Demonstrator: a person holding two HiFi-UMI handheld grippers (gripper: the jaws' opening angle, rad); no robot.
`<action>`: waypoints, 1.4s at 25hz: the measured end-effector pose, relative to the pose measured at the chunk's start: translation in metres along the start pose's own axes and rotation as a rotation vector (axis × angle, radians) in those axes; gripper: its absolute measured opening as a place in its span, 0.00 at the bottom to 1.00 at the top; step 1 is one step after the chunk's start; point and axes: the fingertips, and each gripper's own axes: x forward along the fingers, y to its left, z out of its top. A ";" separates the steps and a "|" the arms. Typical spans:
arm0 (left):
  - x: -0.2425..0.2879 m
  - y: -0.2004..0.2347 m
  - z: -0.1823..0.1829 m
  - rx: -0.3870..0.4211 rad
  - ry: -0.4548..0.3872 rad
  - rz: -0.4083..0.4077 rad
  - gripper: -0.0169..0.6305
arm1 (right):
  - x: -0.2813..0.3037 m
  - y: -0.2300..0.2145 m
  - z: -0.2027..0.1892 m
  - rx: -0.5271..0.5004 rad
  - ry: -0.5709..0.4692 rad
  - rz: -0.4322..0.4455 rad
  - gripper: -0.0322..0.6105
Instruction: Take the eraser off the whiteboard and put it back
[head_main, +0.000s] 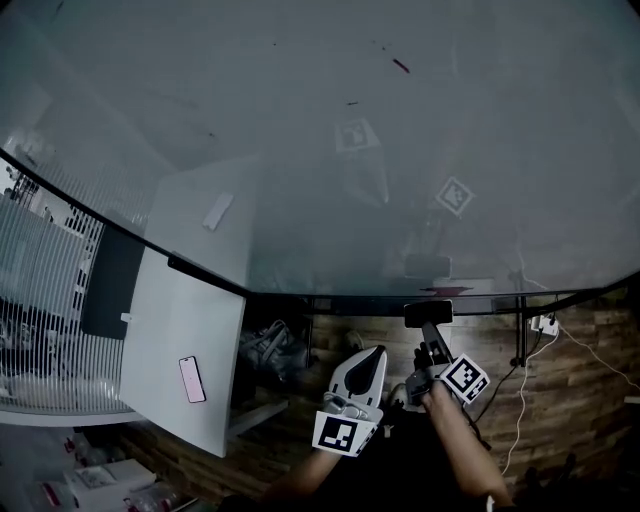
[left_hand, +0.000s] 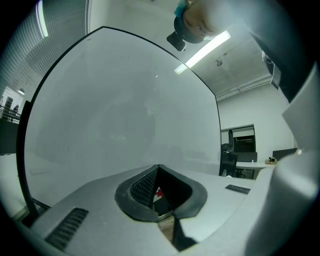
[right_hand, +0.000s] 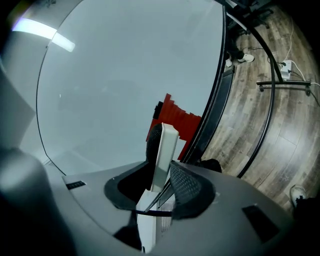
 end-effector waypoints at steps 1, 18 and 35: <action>-0.001 -0.002 0.001 0.002 -0.005 -0.001 0.04 | -0.002 0.004 0.001 -0.012 0.000 0.015 0.27; -0.027 -0.036 0.012 0.060 -0.036 0.032 0.04 | -0.058 0.061 0.016 -0.508 -0.007 0.066 0.26; -0.037 -0.032 0.033 0.063 -0.042 0.014 0.04 | -0.087 0.121 0.008 -0.815 -0.045 0.086 0.27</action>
